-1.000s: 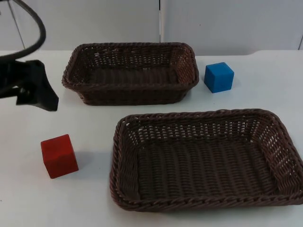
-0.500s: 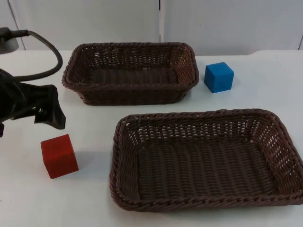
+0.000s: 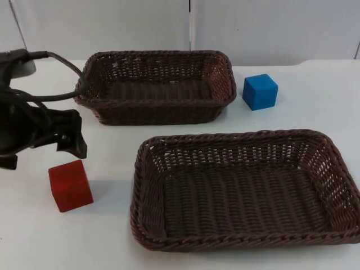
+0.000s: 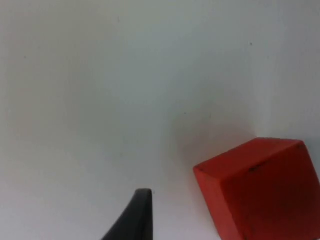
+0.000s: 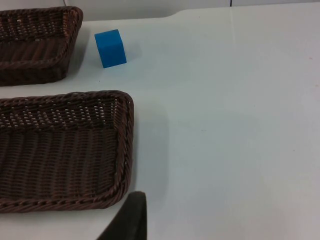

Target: Pick up one cube with the left hand and place it into the upper basket. Pick up one cube with the right hand and place it into the lower basket.

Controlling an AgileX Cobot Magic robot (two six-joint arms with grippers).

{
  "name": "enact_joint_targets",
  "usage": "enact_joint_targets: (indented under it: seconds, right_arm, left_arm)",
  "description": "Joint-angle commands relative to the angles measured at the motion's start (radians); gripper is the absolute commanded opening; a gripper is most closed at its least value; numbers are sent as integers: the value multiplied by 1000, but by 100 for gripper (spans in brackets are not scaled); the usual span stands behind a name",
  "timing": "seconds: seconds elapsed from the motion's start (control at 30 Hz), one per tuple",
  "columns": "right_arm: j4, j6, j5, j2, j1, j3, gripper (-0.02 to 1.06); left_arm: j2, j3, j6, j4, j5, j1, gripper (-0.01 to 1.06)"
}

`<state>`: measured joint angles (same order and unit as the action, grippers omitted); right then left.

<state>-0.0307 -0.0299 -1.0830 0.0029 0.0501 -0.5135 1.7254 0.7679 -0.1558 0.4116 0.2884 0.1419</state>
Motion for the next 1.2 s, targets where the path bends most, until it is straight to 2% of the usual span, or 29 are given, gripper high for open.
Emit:
enact_joint_targets:
  seconds: [0.0,0.27,1.17]
  right_arm:
    - [5,0,7,-3,-6,-2,105]
    - [5,0,7,-3,-6,-2,105]
    - [5,0,7,-3,-6,-2,105]
  left_arm:
    - [20,18,7,23,-13,19,105]
    - [107,78,7,19,-24,45,105]
    - [231,78,4,17,-121,45,105]
